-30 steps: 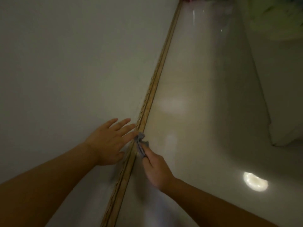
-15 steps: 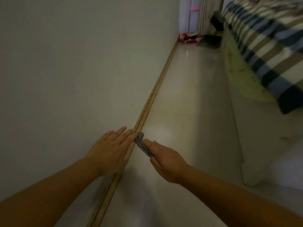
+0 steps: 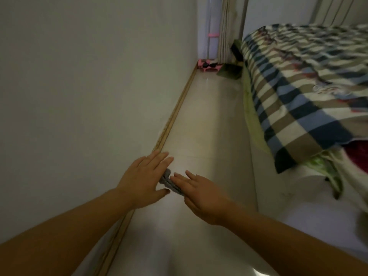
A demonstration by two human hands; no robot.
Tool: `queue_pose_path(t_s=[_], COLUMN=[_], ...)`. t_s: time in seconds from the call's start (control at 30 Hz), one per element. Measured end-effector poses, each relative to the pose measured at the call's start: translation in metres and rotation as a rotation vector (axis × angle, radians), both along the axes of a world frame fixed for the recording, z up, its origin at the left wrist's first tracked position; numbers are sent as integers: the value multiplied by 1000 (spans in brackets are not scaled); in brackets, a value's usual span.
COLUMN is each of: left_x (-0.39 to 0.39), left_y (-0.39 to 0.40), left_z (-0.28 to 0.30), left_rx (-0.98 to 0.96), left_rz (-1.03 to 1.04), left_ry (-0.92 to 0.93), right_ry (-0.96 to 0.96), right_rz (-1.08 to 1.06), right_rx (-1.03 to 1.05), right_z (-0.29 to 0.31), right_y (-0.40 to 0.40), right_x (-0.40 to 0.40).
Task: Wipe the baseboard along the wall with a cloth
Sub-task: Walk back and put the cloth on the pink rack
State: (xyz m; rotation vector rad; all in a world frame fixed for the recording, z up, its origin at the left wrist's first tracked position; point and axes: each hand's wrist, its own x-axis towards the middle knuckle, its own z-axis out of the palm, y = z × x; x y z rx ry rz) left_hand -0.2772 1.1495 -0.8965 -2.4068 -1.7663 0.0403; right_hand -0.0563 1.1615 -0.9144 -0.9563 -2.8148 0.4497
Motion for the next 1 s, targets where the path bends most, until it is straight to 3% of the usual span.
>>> queue_pose_path(t_s=[0.33, 0.57, 1.0], left_x=[41, 71, 131], left_y=[3, 11, 28], left_z=[101, 202, 439], left_rx=[36, 30, 90], left_rz=[-167, -247, -255], left_ry=[2, -59, -168], right_ry=[-46, -11, 204], right_rz=[-58, -112, -262], right_rx=[-20, -44, 285], right_z=[111, 206, 419], right_y=[-10, -10, 1], right_x=[43, 78, 123])
